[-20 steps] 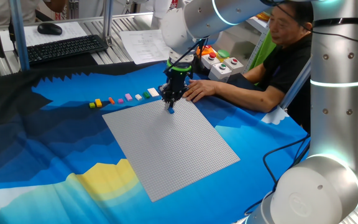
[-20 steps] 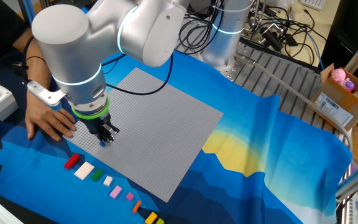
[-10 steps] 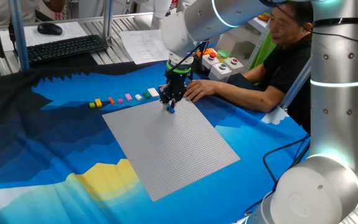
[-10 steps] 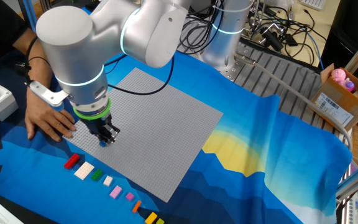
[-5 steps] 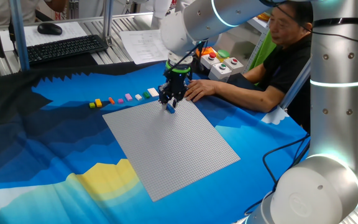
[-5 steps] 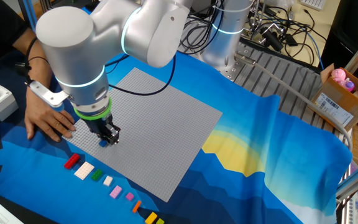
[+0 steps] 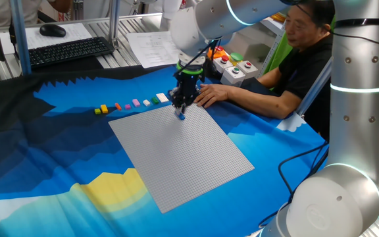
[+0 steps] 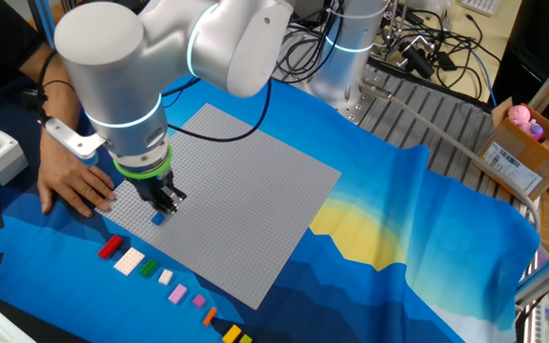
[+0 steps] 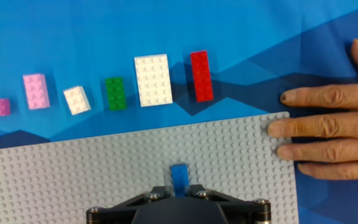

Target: Stack small Lego blocks one on top of the other

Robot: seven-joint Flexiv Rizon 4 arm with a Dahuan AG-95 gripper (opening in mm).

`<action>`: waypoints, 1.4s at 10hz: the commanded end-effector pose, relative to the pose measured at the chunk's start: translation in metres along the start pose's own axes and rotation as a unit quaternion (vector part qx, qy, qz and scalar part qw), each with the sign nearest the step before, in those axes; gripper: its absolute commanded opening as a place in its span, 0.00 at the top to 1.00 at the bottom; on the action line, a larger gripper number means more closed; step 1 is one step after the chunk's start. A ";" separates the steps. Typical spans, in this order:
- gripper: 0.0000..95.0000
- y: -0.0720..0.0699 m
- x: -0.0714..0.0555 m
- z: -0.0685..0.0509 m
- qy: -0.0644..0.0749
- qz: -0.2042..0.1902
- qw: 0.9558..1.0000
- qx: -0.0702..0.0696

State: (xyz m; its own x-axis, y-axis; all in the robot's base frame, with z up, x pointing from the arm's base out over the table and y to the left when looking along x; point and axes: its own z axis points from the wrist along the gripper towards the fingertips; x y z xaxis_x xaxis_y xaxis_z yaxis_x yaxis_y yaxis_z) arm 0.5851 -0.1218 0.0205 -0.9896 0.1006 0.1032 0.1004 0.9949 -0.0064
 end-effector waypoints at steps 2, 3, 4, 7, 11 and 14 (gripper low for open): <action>1.00 -0.003 0.001 -0.003 0.005 -0.004 1.000 0.008; 1.00 -0.005 0.003 -0.002 0.005 -0.005 1.000 0.009; 1.00 -0.007 0.005 -0.002 0.005 -0.005 1.000 0.010; 1.00 -0.012 0.009 0.010 0.001 -0.005 1.000 0.003; 1.00 -0.010 0.004 0.000 0.010 0.002 1.000 -0.002; 1.00 -0.009 0.002 -0.004 0.009 0.002 1.000 0.000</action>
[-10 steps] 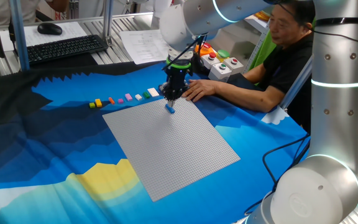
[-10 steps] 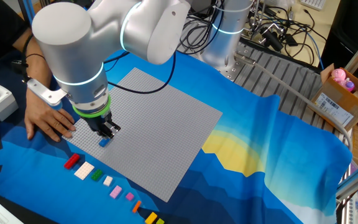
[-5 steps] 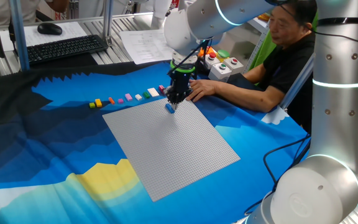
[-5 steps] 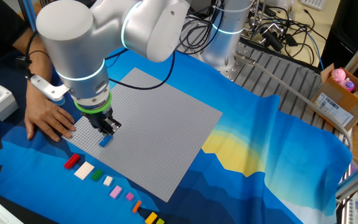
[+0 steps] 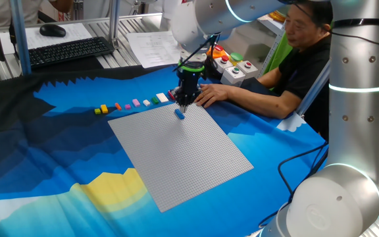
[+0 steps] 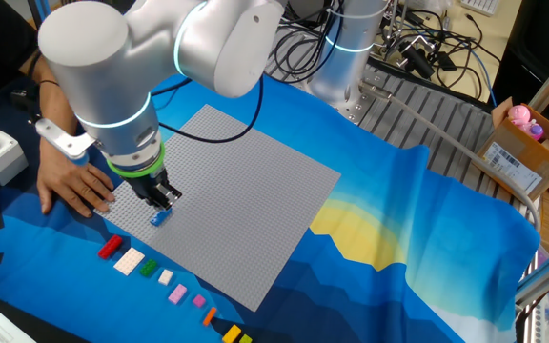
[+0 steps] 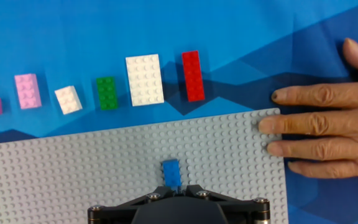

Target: Stack small Lego blocks one on top of the other

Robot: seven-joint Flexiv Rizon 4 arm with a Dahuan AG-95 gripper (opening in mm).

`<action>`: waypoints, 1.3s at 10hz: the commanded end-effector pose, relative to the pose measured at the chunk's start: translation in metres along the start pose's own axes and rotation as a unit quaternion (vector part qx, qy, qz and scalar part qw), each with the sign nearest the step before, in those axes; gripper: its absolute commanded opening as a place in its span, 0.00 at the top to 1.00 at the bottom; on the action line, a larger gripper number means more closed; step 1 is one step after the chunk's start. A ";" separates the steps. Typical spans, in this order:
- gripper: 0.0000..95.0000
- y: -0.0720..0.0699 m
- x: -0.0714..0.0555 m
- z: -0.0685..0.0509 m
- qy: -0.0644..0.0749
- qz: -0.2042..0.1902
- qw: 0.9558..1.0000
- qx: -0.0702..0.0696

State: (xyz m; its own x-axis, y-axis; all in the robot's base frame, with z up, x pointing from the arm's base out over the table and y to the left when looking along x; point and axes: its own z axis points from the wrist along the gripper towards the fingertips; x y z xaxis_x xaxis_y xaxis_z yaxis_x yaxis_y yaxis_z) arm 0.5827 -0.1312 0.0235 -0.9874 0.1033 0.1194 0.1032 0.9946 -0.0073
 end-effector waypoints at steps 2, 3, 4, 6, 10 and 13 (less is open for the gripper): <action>1.00 0.001 -0.001 0.002 0.001 0.001 1.000 -0.003; 1.00 0.002 -0.002 0.005 -0.001 0.002 1.000 -0.004; 1.00 0.002 -0.004 0.008 -0.002 0.004 1.000 -0.009; 1.00 0.006 -0.004 0.015 -0.003 0.013 1.000 -0.016; 1.00 0.012 0.000 0.000 0.001 0.024 1.000 -0.012; 1.00 0.012 -0.001 0.004 -0.001 0.025 1.000 -0.012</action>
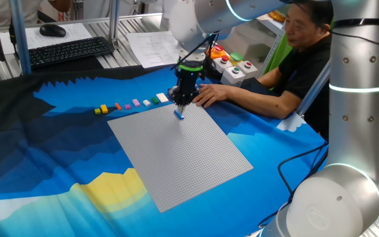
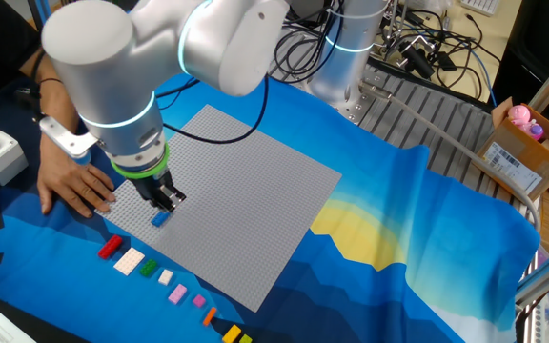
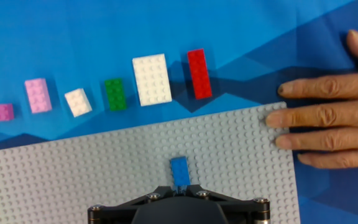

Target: Stack small Lego blocks one on top of the other

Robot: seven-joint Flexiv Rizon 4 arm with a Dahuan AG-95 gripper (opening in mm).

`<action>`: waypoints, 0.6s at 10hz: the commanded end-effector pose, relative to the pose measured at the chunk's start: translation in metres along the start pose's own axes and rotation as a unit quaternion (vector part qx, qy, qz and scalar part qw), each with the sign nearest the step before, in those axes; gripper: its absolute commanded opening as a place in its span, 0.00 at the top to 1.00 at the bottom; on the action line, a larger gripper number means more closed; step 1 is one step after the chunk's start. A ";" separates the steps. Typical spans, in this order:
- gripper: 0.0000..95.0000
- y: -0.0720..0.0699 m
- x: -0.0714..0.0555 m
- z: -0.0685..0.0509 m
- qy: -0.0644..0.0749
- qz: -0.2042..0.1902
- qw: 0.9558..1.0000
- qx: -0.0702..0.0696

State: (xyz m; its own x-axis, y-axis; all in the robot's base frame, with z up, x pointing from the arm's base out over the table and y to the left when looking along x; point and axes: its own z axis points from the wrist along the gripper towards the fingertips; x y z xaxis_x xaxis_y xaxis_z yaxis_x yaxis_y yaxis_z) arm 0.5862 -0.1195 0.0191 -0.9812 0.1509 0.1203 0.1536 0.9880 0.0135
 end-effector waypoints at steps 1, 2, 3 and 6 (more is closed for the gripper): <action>1.00 0.000 0.001 0.005 -0.004 0.002 1.000 0.000; 1.00 0.000 -0.002 0.013 -0.011 0.001 1.000 -0.001; 1.00 0.000 -0.003 0.015 -0.011 0.002 1.000 0.000; 1.00 0.004 -0.016 -0.013 0.002 -0.001 1.000 0.011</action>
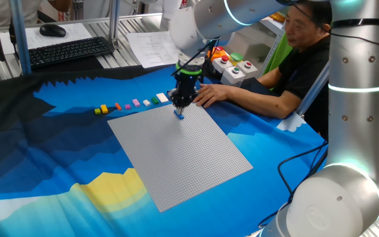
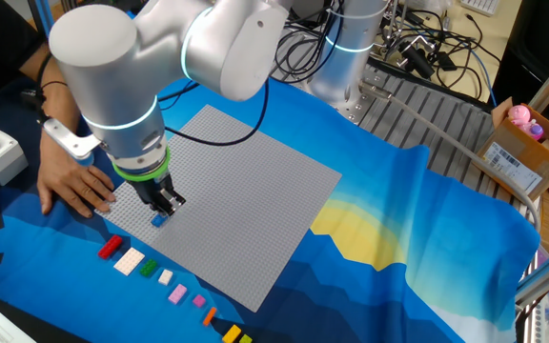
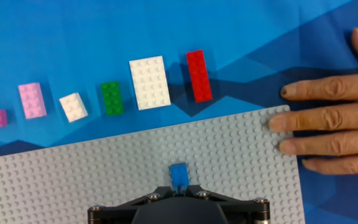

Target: Stack small Lego blocks one on top of the other

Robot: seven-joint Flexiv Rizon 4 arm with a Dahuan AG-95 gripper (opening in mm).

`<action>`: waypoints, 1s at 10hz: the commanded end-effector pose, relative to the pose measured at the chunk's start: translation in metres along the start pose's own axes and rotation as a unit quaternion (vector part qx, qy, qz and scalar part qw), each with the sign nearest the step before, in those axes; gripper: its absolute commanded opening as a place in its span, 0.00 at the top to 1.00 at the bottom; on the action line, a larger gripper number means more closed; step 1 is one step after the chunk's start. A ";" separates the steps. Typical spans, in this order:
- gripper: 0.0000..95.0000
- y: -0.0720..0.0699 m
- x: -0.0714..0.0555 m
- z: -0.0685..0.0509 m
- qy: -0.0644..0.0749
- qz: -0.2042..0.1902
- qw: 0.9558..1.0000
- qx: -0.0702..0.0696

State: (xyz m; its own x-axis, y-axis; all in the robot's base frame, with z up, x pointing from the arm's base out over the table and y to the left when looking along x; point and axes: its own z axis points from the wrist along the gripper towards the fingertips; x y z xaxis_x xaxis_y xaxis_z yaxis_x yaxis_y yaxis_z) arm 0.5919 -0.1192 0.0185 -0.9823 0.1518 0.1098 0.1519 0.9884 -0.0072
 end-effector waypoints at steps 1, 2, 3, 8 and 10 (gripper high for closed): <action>1.00 0.002 -0.017 -0.014 0.005 -0.005 1.000 0.004; 0.80 0.000 -0.026 -0.015 -0.003 -0.008 1.000 0.008; 0.60 -0.001 -0.038 -0.018 -0.003 -0.010 1.000 0.011; 0.60 -0.021 -0.089 -0.021 -0.006 -0.048 0.999 0.016; 0.60 -0.023 -0.095 -0.018 -0.007 -0.048 0.999 0.015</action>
State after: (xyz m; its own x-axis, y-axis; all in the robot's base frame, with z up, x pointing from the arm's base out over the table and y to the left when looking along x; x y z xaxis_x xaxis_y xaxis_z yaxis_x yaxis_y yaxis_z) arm 0.6893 -0.1566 0.0226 -0.9929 0.0581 0.1041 0.0561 0.9982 -0.0224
